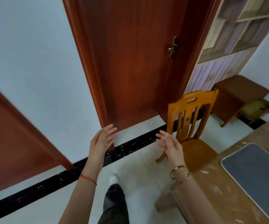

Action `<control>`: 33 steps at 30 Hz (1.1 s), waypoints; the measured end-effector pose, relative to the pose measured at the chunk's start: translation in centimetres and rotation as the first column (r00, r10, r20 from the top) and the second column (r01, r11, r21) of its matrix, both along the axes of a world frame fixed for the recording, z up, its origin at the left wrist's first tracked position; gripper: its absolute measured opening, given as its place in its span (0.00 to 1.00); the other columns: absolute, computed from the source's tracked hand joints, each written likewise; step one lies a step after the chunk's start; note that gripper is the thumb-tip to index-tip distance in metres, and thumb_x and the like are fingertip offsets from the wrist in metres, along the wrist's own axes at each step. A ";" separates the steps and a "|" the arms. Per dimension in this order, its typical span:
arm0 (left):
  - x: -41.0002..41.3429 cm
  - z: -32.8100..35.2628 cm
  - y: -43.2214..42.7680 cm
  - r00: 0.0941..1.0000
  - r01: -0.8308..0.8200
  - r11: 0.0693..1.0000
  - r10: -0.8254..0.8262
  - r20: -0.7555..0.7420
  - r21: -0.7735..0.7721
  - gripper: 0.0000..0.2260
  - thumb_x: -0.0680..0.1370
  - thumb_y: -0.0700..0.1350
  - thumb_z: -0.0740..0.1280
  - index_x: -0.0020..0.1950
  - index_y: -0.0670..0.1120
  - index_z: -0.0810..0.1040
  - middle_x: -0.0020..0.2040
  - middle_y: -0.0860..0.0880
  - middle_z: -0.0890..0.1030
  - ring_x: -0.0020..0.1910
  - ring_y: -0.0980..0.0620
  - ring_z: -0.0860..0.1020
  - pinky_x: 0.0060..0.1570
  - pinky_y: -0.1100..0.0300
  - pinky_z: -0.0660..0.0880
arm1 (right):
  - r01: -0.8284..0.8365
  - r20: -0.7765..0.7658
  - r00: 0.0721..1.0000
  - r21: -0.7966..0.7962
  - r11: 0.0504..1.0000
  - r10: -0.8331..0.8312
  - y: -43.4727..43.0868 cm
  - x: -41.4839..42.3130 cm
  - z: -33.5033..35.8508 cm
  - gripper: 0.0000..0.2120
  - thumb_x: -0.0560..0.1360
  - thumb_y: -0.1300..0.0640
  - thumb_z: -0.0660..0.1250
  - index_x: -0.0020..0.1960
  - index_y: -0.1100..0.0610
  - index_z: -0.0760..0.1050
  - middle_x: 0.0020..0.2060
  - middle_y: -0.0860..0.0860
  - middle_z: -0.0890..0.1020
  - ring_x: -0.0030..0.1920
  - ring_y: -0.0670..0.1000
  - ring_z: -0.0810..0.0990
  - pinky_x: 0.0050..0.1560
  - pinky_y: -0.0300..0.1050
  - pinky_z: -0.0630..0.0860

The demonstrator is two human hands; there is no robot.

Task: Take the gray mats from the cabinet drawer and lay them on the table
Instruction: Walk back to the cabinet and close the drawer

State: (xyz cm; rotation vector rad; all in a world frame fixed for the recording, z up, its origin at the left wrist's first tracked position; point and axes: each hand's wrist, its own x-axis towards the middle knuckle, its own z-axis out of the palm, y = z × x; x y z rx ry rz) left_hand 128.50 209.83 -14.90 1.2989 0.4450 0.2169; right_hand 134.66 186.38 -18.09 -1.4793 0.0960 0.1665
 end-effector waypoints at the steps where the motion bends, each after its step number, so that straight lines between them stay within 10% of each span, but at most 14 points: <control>1: 2.3 -0.2 0.7 1.000 0.017 1.000 -0.017 0.002 0.001 0.14 0.84 0.46 0.58 0.65 0.44 0.79 0.58 0.47 0.84 0.60 0.50 0.82 0.67 0.51 0.73 | 0.024 -0.003 1.000 0.004 1.000 -0.024 0.6 1.8 -0.2 0.18 0.82 0.53 0.56 0.65 0.60 0.74 0.57 0.56 0.82 0.57 0.52 0.81 0.59 0.45 0.78; 15: 36.4 2.6 7.0 0.919 0.388 0.918 -0.392 0.048 0.075 0.14 0.84 0.47 0.57 0.65 0.47 0.78 0.60 0.49 0.83 0.60 0.53 0.81 0.65 0.54 0.74 | 0.392 0.047 0.918 0.066 0.918 -0.395 7.7 27.2 2.4 0.13 0.81 0.51 0.58 0.58 0.54 0.77 0.53 0.53 0.84 0.55 0.53 0.82 0.60 0.48 0.78; 33: 67.9 2.2 -6.5 0.738 0.673 0.737 -0.675 0.000 0.062 0.15 0.83 0.47 0.59 0.65 0.46 0.78 0.59 0.48 0.84 0.60 0.51 0.82 0.63 0.54 0.76 | 0.680 0.021 0.731 0.071 0.730 -0.682 -1.4 52.8 1.1 0.16 0.81 0.52 0.57 0.62 0.57 0.77 0.53 0.53 0.84 0.57 0.54 0.81 0.60 0.50 0.78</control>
